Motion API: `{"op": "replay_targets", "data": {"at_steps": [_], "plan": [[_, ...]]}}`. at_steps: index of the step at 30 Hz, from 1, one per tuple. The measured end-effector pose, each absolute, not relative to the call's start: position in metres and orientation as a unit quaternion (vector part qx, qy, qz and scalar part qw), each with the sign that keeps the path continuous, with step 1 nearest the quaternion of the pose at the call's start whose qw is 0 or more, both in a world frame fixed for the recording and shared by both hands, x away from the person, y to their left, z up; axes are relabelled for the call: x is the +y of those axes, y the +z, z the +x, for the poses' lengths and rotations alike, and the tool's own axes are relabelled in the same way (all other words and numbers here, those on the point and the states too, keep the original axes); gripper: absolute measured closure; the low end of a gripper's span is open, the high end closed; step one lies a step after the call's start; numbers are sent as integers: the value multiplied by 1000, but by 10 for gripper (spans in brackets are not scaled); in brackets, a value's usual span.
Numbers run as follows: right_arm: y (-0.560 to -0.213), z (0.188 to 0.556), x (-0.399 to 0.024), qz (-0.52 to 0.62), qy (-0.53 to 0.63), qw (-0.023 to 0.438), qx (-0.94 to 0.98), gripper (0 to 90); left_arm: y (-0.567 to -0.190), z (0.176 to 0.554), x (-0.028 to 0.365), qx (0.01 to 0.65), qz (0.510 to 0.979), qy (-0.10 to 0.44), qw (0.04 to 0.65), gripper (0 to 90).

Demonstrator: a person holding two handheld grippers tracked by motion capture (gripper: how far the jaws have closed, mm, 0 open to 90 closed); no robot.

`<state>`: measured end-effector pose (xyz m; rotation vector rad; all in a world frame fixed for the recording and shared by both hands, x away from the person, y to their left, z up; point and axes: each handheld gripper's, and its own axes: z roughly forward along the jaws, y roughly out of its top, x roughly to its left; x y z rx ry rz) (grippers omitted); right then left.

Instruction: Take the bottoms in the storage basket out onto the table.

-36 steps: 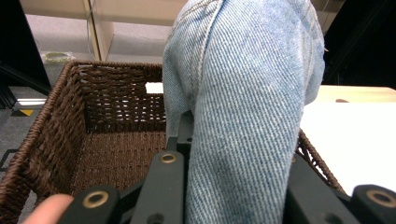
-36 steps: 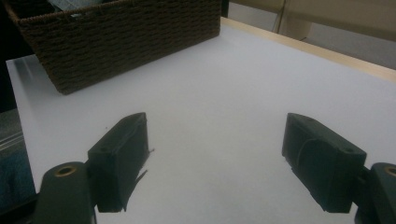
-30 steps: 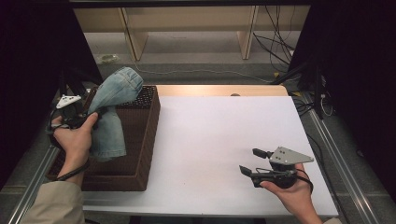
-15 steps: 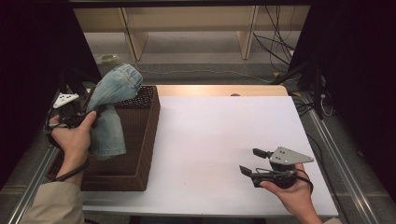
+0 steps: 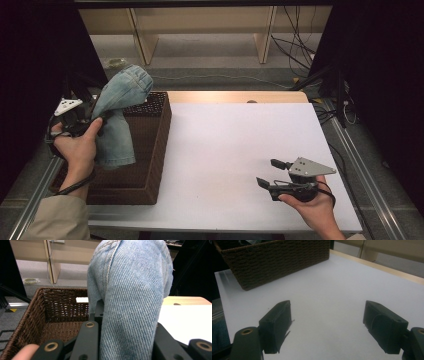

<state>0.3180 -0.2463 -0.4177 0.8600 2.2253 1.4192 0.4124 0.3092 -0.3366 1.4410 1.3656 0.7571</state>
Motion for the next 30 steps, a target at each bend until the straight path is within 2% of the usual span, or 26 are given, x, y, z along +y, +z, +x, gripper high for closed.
{"op": "replay_targets", "data": {"at_steps": [30], "plan": [[-418, 318, -246, 305, 502, 183, 788, 238, -327, 406, 301, 538, 593, 339, 494, 742]]}}
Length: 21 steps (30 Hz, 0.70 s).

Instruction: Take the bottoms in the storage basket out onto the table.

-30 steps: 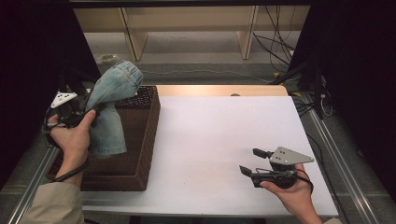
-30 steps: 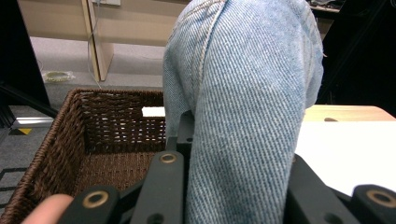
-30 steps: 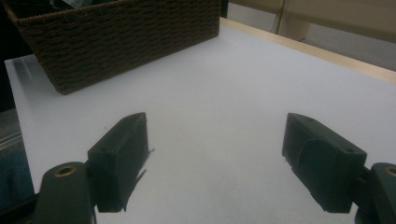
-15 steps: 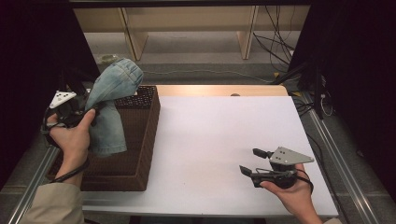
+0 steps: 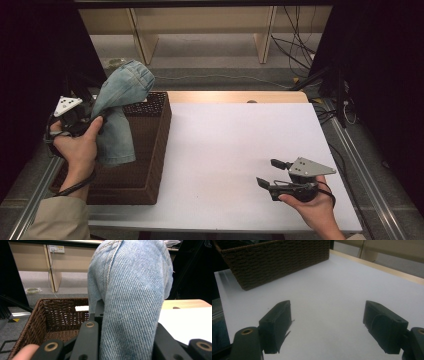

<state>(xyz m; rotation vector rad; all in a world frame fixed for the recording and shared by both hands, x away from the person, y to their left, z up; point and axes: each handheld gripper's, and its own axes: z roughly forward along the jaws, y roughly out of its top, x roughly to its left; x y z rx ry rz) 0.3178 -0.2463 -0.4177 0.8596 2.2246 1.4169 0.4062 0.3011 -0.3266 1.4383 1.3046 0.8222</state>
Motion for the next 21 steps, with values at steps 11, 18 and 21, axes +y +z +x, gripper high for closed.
{"op": "replay_targets", "data": {"at_steps": [11, 18, 21], "plan": [[-418, 318, -246, 304, 503, 185, 788, 238, -323, 404, 297, 527, 600, 348, 492, 742], [-418, 318, -246, 304, 503, 184, 788, 238, -320, 402, 294, 522, 601, 349, 495, 742], [-418, 318, -246, 304, 503, 184, 788, 238, -319, 402, 293, 520, 601, 350, 496, 741]]}}
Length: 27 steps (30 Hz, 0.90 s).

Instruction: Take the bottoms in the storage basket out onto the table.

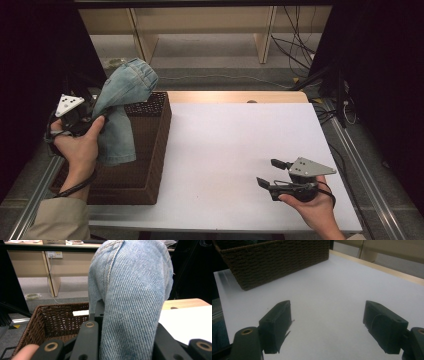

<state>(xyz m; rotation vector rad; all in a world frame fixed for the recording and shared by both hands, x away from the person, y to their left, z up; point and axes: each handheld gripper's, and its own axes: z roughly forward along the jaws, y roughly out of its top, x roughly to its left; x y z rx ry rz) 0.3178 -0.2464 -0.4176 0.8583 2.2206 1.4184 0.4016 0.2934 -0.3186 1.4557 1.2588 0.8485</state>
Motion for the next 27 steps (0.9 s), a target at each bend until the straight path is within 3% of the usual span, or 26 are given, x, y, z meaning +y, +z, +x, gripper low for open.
{"op": "replay_targets", "data": {"at_steps": [27], "plan": [[-418, 318, -246, 304, 503, 184, 788, 238, -312, 397, 283, 501, 608, 356, 503, 742]]}}
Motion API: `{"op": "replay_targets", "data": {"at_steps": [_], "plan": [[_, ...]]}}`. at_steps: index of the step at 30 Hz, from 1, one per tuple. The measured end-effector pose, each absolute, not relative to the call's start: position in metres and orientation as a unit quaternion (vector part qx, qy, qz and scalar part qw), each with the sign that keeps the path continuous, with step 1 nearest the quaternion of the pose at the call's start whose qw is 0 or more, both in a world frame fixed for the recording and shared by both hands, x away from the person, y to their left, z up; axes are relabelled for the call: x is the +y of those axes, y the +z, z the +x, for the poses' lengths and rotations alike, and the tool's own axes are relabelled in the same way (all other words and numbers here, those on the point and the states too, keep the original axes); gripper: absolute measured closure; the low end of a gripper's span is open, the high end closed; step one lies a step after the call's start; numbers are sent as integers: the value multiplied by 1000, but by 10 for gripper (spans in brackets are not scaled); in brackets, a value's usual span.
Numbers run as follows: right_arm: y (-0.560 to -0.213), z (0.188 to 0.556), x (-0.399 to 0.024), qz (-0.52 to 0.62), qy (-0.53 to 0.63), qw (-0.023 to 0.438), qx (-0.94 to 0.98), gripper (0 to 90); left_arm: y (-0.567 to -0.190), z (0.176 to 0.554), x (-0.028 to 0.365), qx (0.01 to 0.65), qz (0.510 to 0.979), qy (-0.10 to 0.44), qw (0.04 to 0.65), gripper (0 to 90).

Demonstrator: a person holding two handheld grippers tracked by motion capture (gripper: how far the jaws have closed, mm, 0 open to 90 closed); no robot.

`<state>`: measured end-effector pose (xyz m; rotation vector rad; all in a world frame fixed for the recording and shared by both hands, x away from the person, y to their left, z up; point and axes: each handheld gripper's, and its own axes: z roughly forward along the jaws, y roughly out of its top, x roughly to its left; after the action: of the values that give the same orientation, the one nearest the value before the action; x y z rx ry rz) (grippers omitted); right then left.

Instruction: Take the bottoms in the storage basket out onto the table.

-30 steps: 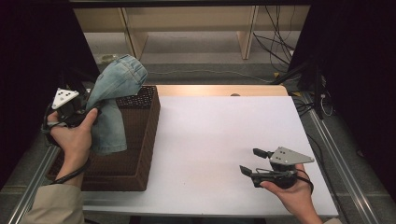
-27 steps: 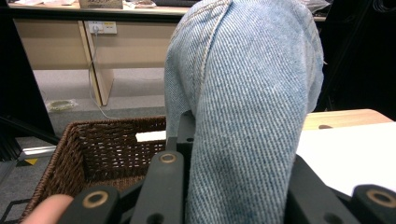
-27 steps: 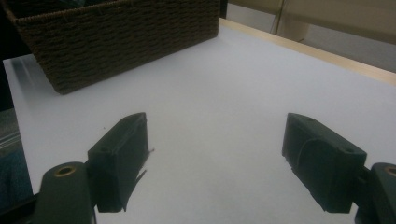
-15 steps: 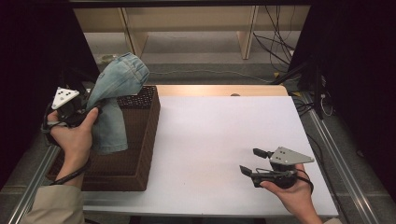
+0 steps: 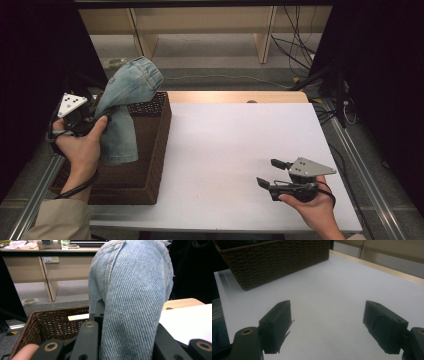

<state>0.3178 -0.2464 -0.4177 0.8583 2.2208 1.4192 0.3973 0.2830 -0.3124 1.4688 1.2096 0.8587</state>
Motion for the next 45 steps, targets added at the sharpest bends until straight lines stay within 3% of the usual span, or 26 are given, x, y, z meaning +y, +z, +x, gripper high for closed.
{"op": "replay_targets", "data": {"at_steps": [45], "plan": [[-418, 318, -247, 305, 505, 183, 787, 238, -302, 388, 264, 465, 624, 371, 507, 742]]}}
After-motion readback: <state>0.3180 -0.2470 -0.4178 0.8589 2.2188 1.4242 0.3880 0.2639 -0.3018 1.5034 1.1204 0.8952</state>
